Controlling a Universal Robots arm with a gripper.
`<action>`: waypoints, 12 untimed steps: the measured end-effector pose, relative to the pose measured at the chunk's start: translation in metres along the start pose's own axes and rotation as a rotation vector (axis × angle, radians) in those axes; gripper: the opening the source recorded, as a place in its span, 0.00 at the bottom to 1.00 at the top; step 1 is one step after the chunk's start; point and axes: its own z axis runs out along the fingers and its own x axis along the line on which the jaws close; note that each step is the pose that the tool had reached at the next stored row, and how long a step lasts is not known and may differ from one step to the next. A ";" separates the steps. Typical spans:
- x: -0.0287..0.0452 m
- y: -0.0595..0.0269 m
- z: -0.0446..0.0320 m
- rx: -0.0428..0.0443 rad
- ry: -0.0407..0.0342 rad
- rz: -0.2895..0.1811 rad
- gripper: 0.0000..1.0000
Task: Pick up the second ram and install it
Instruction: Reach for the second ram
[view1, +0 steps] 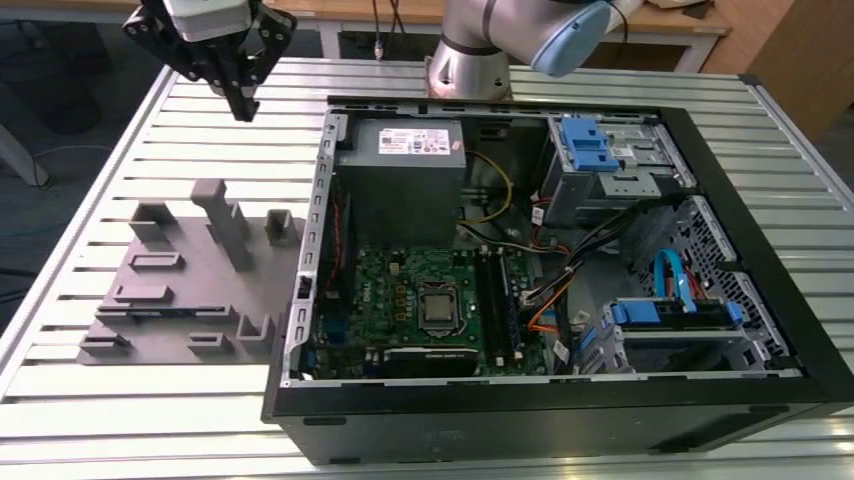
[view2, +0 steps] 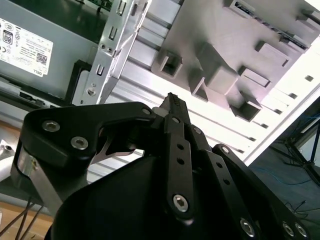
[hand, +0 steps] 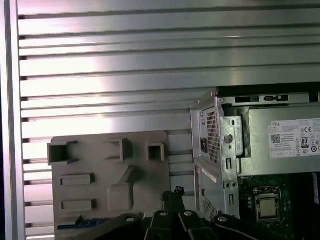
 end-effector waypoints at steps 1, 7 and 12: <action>0.0030 -0.0002 0.0000 0.0000 0.0000 0.000 0.07; 0.0184 -0.0014 0.0002 0.0000 -0.0001 0.000 0.07; 0.0286 -0.0022 0.0004 0.0000 0.0000 0.000 0.07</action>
